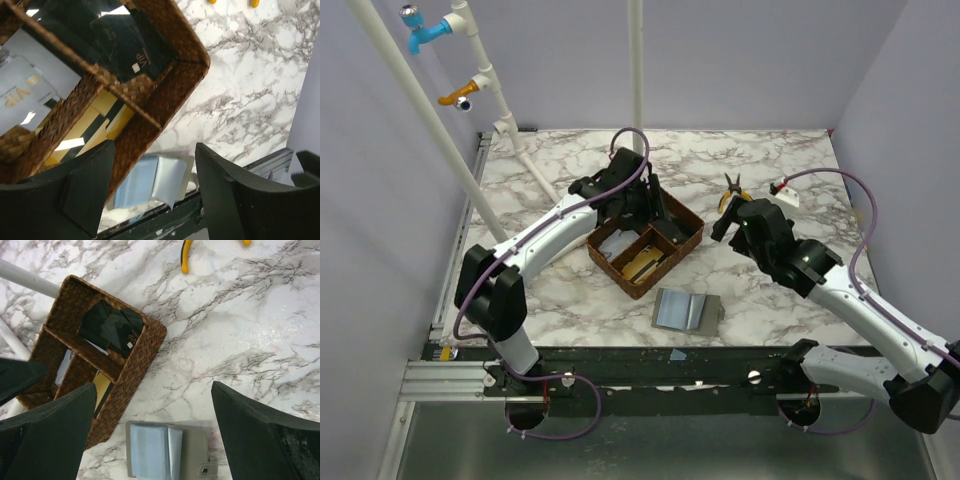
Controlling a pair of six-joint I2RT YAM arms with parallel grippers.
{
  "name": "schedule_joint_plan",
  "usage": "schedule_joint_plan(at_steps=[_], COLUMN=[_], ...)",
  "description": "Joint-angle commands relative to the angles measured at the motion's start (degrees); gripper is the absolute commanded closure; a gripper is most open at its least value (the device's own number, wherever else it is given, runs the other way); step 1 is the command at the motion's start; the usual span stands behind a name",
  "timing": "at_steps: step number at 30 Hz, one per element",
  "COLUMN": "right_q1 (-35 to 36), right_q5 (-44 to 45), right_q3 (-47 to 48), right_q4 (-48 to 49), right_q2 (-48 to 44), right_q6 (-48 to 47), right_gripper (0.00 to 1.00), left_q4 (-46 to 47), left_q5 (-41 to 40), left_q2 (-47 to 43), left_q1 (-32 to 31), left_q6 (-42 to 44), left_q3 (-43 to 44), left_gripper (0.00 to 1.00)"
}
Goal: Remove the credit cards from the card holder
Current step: Remove the credit card from the card holder.
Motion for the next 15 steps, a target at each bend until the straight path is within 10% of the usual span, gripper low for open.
schedule_joint_plan(at_steps=[1,9,15], right_q1=[0.0,1.16,15.12], right_q5=[-0.41,-6.43,-0.57], right_q3=[4.49,4.56,0.33], right_q4=[-7.19,-9.04,-6.83], right_q2=[5.68,8.08,8.87], right_q6=[-0.41,4.45,9.87], right_gripper=[0.0,0.0,0.01], left_q4=[-2.28,1.78,6.08], left_q5=[-1.85,-2.38,-0.62], left_q2=[-7.55,-19.61,-28.29], left_q1=[-0.25,-1.82,-2.71], left_q6=[1.3,0.17,0.99], left_q3=[-6.18,-21.39,-32.31], left_gripper=[0.32,0.32,0.32])
